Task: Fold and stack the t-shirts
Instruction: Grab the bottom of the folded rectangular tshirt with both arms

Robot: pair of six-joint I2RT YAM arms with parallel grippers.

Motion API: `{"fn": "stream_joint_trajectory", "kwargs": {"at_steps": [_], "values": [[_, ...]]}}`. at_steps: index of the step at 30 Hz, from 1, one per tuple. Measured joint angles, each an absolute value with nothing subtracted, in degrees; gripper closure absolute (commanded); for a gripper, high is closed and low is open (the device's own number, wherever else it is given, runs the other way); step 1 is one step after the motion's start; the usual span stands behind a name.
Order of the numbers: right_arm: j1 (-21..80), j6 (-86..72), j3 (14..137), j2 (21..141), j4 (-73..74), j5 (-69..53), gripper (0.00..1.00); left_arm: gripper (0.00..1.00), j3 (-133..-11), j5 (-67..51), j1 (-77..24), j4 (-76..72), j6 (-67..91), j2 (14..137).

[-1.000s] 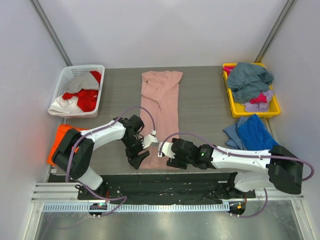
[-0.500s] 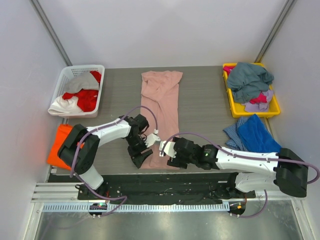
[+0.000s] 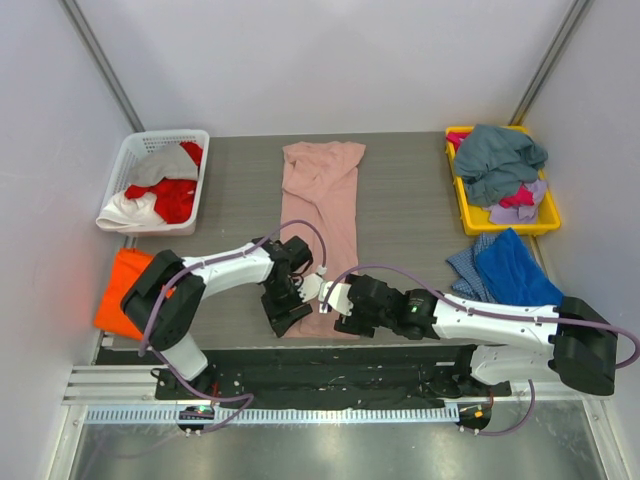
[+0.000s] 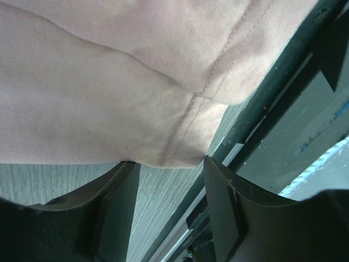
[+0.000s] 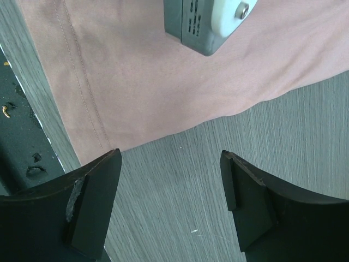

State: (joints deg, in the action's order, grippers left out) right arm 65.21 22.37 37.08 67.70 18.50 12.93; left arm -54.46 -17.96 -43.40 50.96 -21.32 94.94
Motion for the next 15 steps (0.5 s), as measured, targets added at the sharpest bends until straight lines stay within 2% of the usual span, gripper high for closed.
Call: {"fn": "stream_joint_trajectory", "kwargs": {"at_steps": [9, 15], "values": [[65.21, 22.37, 37.08, 67.75, 18.50, 12.93, 0.19, 0.56, -55.57, -14.37, -44.51, 50.65, -17.96, 96.51], [65.19, 22.39, 37.06, 67.75, 18.48, 12.95, 0.19, 0.68, -57.08, -12.14, -45.32, 51.55, -16.27, 98.28]]}}
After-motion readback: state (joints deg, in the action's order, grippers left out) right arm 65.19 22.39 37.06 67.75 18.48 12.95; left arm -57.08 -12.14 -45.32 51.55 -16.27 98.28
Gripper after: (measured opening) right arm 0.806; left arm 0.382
